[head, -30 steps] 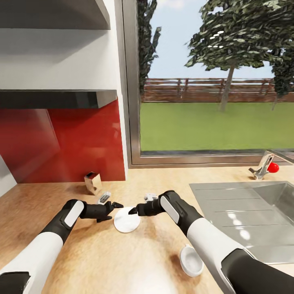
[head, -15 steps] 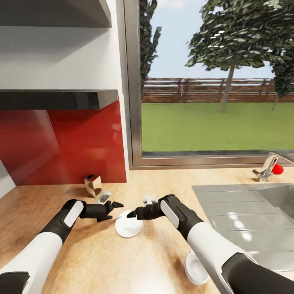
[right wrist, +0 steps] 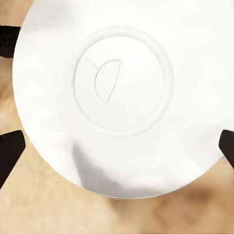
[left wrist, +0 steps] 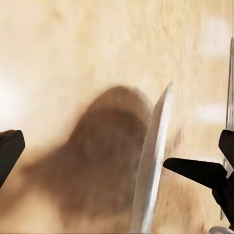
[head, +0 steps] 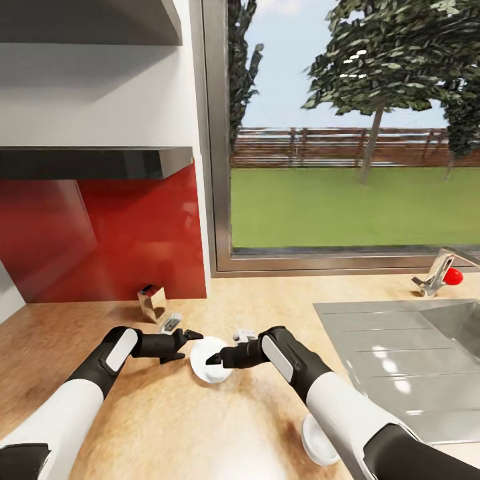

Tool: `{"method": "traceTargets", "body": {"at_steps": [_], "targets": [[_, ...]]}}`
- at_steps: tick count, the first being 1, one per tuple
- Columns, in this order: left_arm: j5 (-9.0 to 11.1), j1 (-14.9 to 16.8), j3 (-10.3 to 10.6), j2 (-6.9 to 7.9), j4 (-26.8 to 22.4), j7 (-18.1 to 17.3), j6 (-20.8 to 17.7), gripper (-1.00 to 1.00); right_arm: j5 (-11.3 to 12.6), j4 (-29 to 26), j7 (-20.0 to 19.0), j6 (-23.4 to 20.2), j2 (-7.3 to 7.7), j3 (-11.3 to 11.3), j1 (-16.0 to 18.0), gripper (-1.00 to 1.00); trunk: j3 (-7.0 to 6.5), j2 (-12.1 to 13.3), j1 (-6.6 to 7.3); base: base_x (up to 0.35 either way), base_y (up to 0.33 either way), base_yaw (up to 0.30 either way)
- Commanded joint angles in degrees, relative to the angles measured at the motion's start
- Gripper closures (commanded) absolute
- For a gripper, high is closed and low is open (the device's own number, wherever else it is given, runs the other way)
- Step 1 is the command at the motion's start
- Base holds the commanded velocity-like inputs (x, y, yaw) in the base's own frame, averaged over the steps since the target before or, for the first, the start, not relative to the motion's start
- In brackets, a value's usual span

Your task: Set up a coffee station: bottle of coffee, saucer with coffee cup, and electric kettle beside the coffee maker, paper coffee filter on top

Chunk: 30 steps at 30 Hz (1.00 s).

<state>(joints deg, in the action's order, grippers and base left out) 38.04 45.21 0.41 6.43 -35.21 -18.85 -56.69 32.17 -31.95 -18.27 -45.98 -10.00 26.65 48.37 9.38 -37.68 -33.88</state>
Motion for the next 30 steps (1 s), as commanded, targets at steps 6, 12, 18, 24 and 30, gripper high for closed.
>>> {"method": "traceTargets", "body": {"at_steps": [6,12,18,24,30], "targets": [[-0.34,0.06,0.03,-0.81,0.06,-1.45,-0.06,-1.00,-0.79,0.41,-0.28,-0.08,0.00,0.23,-0.51,-1.00,0.11,-0.07,-0.02,0.000,0.000,0.000],[-0.33,0.06,0.02,-0.89,-0.57,-1.54,-0.15,-1.00,-0.79,0.40,-0.28,-0.08,0.00,0.32,-0.55,-1.00,0.11,-0.07,-0.02,0.000,0.000,0.000],[-0.35,0.06,0.03,-1.02,-0.73,-1.48,-0.27,-1.00,-0.79,0.39,-0.28,-0.08,0.00,0.33,-0.55,-1.00,0.11,-0.07,-0.02,0.000,0.000,0.000],[-0.33,0.06,0.03,-0.98,-0.66,-1.44,-0.39,-1.00,-0.79,0.39,-0.28,-0.08,0.00,0.33,-0.55,-1.00,0.11,-0.07,-0.02,0.000,0.000,0.000],[-0.33,0.06,-0.03,-0.98,-0.16,-1.45,-0.40,1.00,-0.79,0.39,-0.28,-0.08,0.00,0.33,-0.55,-1.00,0.11,-0.07,-0.02,0.000,0.000,0.000]]}}
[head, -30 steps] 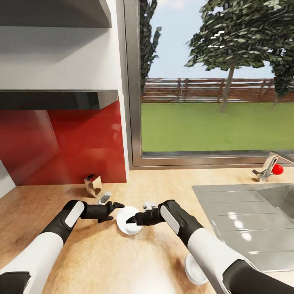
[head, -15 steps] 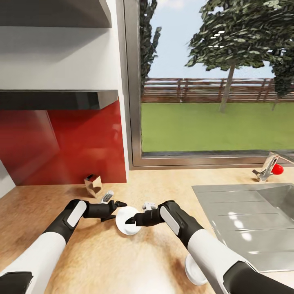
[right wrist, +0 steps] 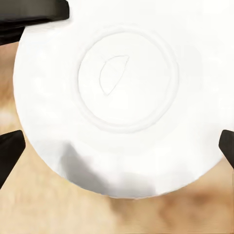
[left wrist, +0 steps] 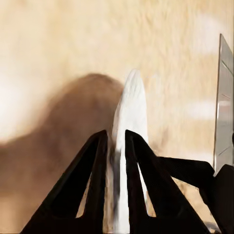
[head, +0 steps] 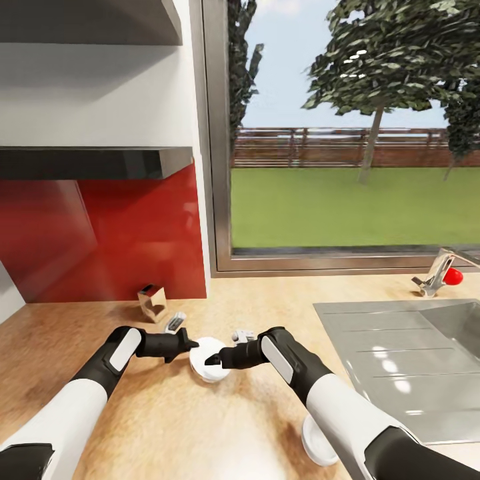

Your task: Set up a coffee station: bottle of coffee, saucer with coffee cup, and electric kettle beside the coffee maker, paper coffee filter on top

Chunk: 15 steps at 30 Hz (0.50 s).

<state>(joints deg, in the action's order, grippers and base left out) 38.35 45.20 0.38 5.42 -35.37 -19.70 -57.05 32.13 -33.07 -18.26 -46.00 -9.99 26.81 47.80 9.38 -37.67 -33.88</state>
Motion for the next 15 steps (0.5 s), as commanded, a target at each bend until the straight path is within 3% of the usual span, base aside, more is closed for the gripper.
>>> {"method": "traceTargets", "body": {"at_steps": [1,15], "targets": [[-0.64,0.06,-0.02,0.00,0.02,-0.60,-0.11,1.00,-0.75,1.52,-0.28,-0.06,-0.01,0.17,0.01,-1.00,0.11,-0.07,-0.02,0.000,0.000,0.000],[-0.47,0.06,-0.12,0.11,0.12,-0.69,-0.34,1.00,-0.76,1.44,-0.28,-0.06,-0.01,0.17,0.01,-1.00,0.11,-0.07,-0.02,0.000,0.000,0.000]]}}
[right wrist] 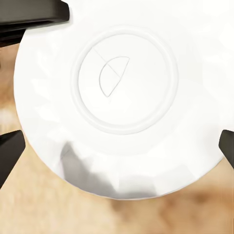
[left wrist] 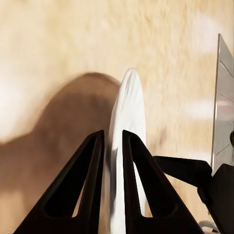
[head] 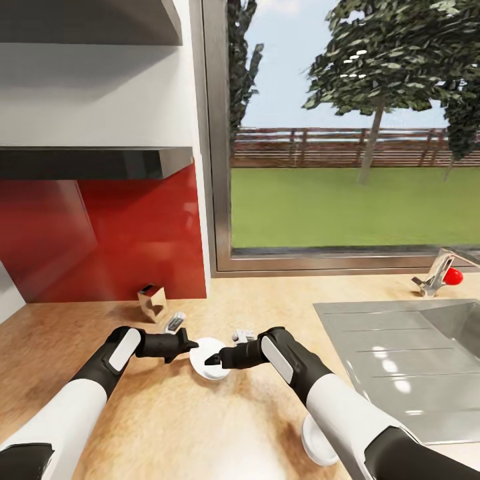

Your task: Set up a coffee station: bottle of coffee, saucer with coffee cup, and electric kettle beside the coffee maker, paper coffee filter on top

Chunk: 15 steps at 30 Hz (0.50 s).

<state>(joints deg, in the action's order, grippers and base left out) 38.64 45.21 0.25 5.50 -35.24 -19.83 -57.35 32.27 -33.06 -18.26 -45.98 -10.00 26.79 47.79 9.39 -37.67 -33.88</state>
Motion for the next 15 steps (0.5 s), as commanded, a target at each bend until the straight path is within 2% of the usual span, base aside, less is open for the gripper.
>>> {"method": "traceTargets", "body": {"at_steps": [1,15], "targets": [[-0.76,0.05,-0.02,0.03,0.00,-0.56,-0.04,1.00,-0.90,1.42,-0.28,-0.07,0.00,0.19,0.02,-1.00,0.11,-0.07,-0.02,0.000,0.000,0.000],[-0.76,0.15,-0.32,0.75,-0.49,-0.52,-0.32,1.00,-1.12,0.38,0.02,-0.16,0.00,-0.42,0.02,-1.00,0.11,-0.07,-0.02,0.000,0.000,0.000]]}}
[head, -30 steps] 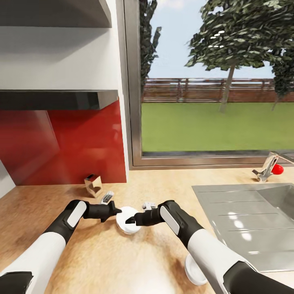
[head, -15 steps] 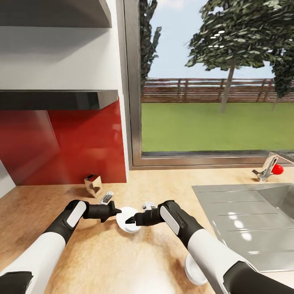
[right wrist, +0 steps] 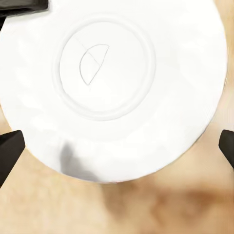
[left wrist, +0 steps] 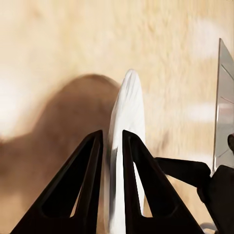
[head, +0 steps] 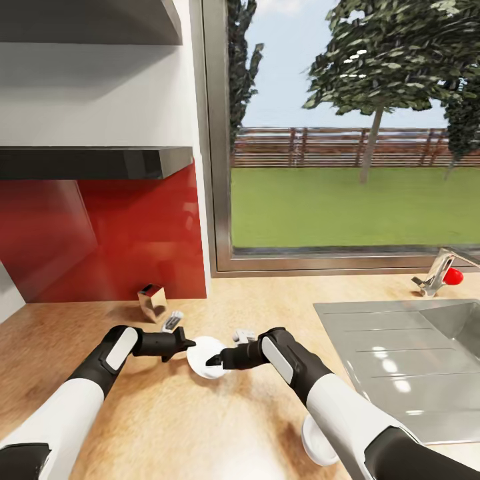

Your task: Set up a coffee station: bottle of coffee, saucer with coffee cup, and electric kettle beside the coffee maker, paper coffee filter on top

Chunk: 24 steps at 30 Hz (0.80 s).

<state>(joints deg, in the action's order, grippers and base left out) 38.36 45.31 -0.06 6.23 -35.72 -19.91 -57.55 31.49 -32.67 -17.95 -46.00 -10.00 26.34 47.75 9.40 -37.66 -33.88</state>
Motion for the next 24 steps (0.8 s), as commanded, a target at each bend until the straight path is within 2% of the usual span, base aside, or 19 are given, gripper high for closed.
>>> {"method": "traceTargets", "body": {"at_steps": [1,3,4,5,9,11,12,13,14,15,18,20,21,24], "targets": [[-0.48,0.07,-0.01,0.08,-0.03,-0.42,-0.15,1.00,-0.35,-0.53,-0.25,-0.14,0.00,-0.07,0.06,-1.00,0.10,-0.08,-0.02,0.000,0.000,0.000],[-0.48,0.12,-0.02,0.26,-0.09,-0.40,-0.18,1.00,-0.41,-2.85,-0.14,-0.17,0.00,-0.17,0.06,-1.00,0.10,-0.08,-0.02,0.000,0.000,0.000],[-0.48,0.19,-0.02,0.46,-0.12,-0.40,-0.17,1.00,-0.44,-6.37,0.17,-0.26,0.00,-0.26,0.06,-1.00,0.10,-0.08,-0.02,0.000,0.000,0.000],[-0.48,0.42,0.01,1.37,-0.13,-0.39,-0.19,1.00,-0.46,-12.61,2.70,-0.37,0.00,-1.32,0.06,-1.00,0.10,-0.08,-0.02,0.000,0.000,0.000],[-0.48,0.75,0.03,2.44,-0.16,-0.39,-0.18,1.00,-0.52,-19.02,8.06,-0.63,0.10,-5.38,0.06,-1.00,0.10,-0.08,-0.02,0.000,0.000,0.000],[-0.48,0.81,0.07,2.72,-0.20,-0.39,-0.19,1.00,-0.54,-21.88,11.92,-0.70,0.37,-6.60,0.06,-1.00,0.10,-0.08,-0.02,0.000,0.000,0.000],[-0.48,0.85,0.04,2.89,-0.21,-0.39,-0.19,1.00,-0.54,-23.20,14.11,-0.72,0.47,-6.91,0.06,-1.00,0.10,-0.08,-0.02,0.000,0.000,0.000],[-0.48,0.93,0.08,3.35,-0.22,-0.39,-0.19,1.00,-0.57,-25.47,18.76,-0.74,0.59,-7.23,0.06,-1.00,0.10,-0.08,-0.02,0.000,0.000,0.000],[-0.45,0.98,0.02,4.14,-0.31,-0.42,-0.25,1.00,-0.62,-27.99,26.08,-0.69,0.66,-7.39,0.06,-1.00,0.10,-0.08,-0.02,0.000,0.000,0.000],[-0.26,0.99,0.06,4.59,-0.51,-1.09,-0.30,1.00,-0.59,-29.04,29.00,-0.64,0.83,-7.42,0.06,-1.00,0.10,-0.08,-0.02,0.000,0.000,0.000],[0.08,0.91,0.18,5.14,-0.77,-5.39,-0.35,1.00,-0.57,-30.46,31.57,-0.49,2.08,-7.35,0.06,-1.00,0.10,-0.08,-0.02,0.000,0.000,0.000],[0.10,0.84,0.27,5.32,-0.86,-8.45,-0.36,1.00,-0.56,-31.61,31.90,-0.42,2.68,-7.18,0.06,-1.00,0.10,-0.08,-0.02,0.000,0.000,0.000],[0.11,0.74,0.37,5.76,-0.95,-11.95,-0.37,1.00,-0.55,-33.50,32.03,-0.35,3.37,-6.98,0.06,-1.00,0.10,-0.08,-0.02,0.000,0.000,0.000],[0.07,0.38,0.56,6.32,-2.37,-15.88,-0.37,1.00,-0.57,-35.65,32.08,-0.26,4.21,-6.82,0.06,-1.00,0.10,-0.08,-0.02,0.000,0.000,0.000]]}}
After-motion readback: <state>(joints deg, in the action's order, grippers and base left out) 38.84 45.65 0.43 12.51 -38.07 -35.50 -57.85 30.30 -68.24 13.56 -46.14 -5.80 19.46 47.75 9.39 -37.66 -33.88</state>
